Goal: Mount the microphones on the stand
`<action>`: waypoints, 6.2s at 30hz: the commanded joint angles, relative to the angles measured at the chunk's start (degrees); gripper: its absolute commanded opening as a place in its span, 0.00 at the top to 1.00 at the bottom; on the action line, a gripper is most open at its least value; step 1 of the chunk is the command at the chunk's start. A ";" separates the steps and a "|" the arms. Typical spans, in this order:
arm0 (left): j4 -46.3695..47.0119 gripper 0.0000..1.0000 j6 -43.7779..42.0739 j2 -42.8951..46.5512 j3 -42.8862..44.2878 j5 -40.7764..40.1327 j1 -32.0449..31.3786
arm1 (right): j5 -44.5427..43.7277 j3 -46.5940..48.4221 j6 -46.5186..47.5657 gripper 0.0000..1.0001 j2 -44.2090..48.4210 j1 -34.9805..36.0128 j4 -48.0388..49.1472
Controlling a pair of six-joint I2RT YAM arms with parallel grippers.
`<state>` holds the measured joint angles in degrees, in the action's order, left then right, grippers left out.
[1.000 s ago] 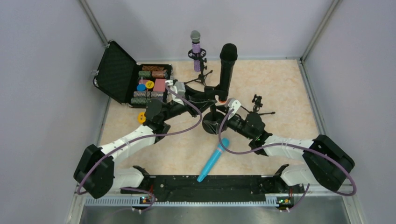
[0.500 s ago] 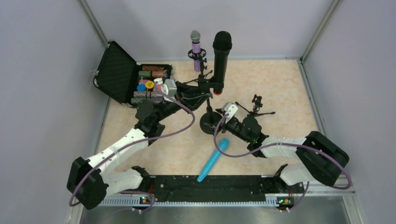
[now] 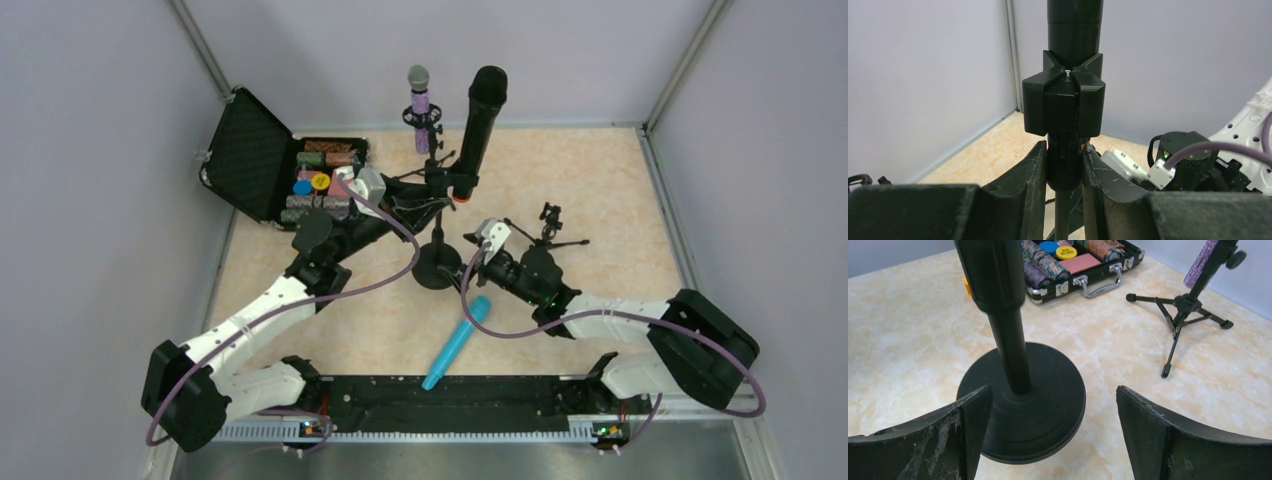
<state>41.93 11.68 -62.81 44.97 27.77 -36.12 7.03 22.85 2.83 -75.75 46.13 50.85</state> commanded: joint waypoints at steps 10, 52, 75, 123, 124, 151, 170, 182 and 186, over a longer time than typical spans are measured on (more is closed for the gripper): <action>10.67 1.00 -0.61 0.78 -3.79 -6.28 0.12 | 3.62 4.35 -4.58 0.06 9.38 0.77 -6.25; 30.17 1.00 -6.13 -17.70 -1.84 -4.79 11.75 | 9.49 9.51 -13.28 0.01 21.89 -6.05 -22.39; 40.85 0.94 -4.10 -20.84 -11.46 -6.07 12.30 | 10.36 9.06 -13.30 0.01 21.13 -6.57 -22.51; -19.50 0.01 -11.24 13.41 -14.87 -3.61 12.22 | -12.81 38.78 -21.87 0.01 16.98 -26.51 -72.54; -19.52 0.01 -11.20 13.59 -14.98 -3.38 12.21 | -15.43 39.60 -21.46 0.01 16.49 -26.66 -74.59; -11.32 0.01 -9.66 7.32 -17.74 1.83 8.98 | -0.55 34.80 -12.56 0.49 3.10 -27.06 -75.33; -12.29 0.04 -6.81 -4.07 -16.63 -1.11 -5.50 | -1.62 39.24 5.23 0.26 1.75 -20.40 -78.48; -20.81 0.02 -5.40 -6.39 -16.11 -8.30 -12.86 | -11.41 42.54 -1.21 0.11 6.58 -20.44 -89.62; -24.48 0.01 -3.76 -8.31 -14.62 -11.57 -15.78 | -16.03 42.10 -2.43 0.07 7.00 -20.46 -90.79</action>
<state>20.88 5.89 -69.47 27.62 20.40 -49.50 -2.22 62.81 2.70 -70.46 25.12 -36.75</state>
